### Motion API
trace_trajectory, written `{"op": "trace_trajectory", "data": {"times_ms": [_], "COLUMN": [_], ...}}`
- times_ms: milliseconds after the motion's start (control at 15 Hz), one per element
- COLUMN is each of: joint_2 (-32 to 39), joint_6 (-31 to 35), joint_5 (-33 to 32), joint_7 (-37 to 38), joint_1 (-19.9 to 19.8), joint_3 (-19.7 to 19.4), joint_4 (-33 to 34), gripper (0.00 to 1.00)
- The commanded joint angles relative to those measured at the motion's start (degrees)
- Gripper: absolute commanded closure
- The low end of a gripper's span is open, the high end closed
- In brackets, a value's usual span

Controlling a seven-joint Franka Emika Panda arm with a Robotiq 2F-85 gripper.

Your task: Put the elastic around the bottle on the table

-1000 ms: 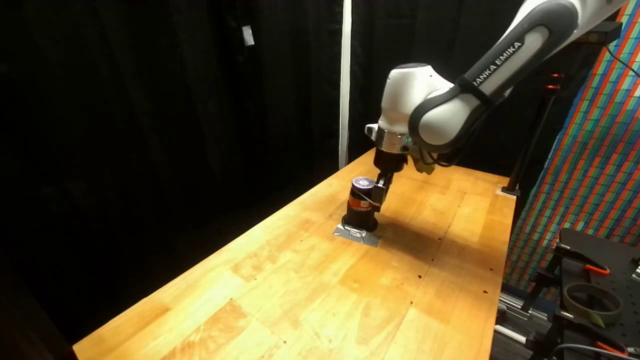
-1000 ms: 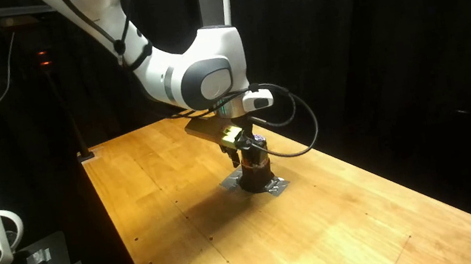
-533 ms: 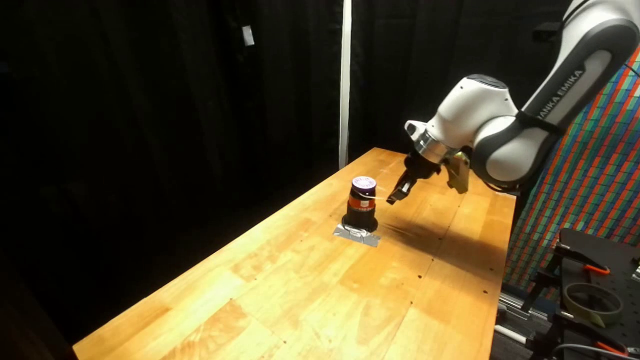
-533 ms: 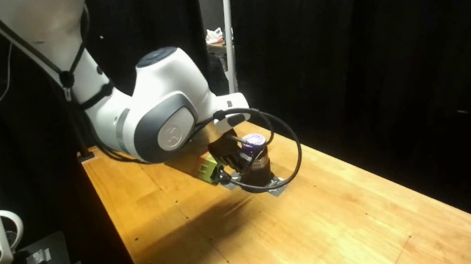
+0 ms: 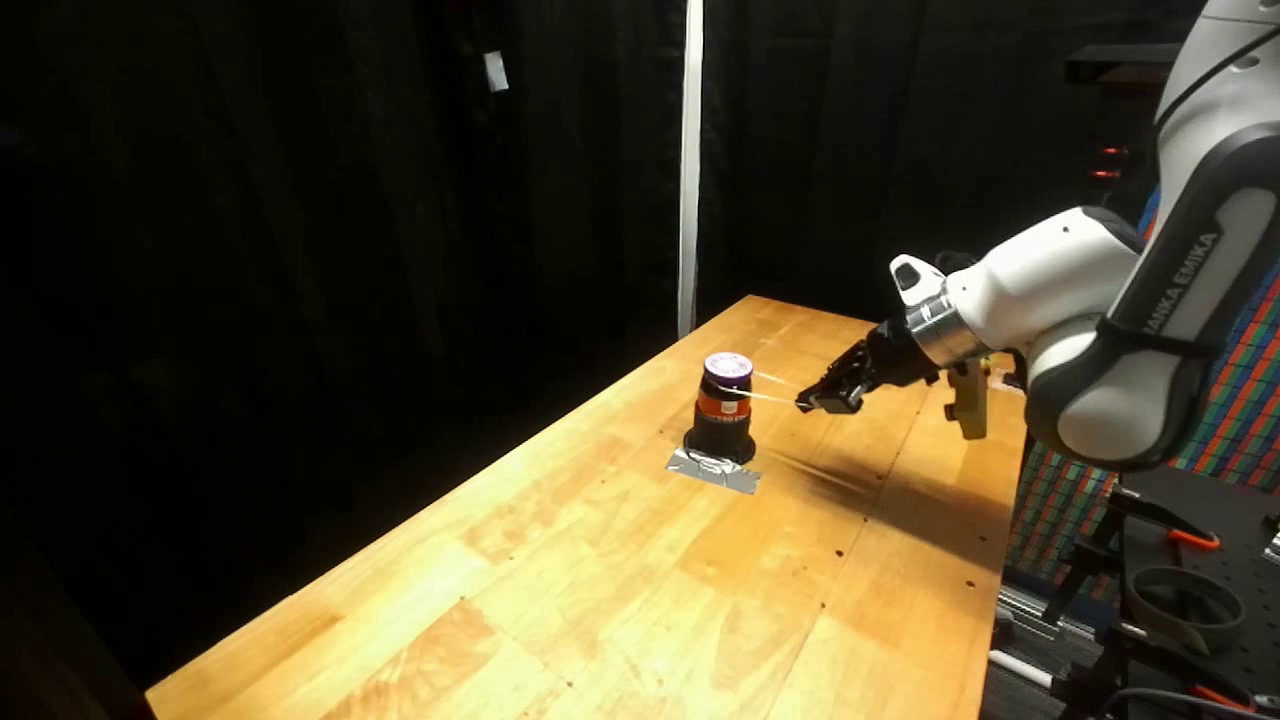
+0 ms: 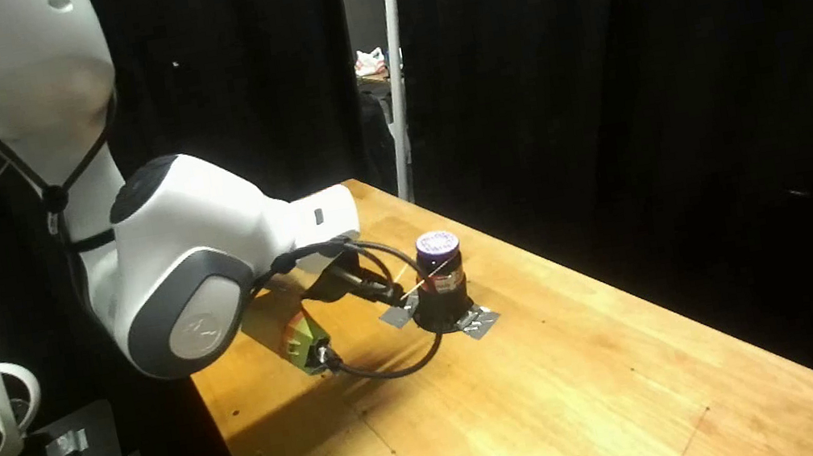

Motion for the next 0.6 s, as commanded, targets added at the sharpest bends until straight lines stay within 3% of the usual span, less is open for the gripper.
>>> {"op": "trace_trajectory", "data": {"times_ms": [0, 400, 467, 533], "joint_2": [3.21, 10.57, 7.32, 7.86], "joint_6": [13.74, 30.48, 25.21, 25.03], "joint_5": [4.38, 12.08, 13.62, 14.98], "joint_7": [-4.07, -5.9, -4.74, -5.02], "joint_1": [-5.7, -8.21, -3.58, -2.66], "joint_3": [9.25, 15.87, 12.03, 11.69], "joint_4": [-3.23, -0.77, 1.32, 2.24], "gripper": [0.85, 0.84, 0.86, 0.85]}}
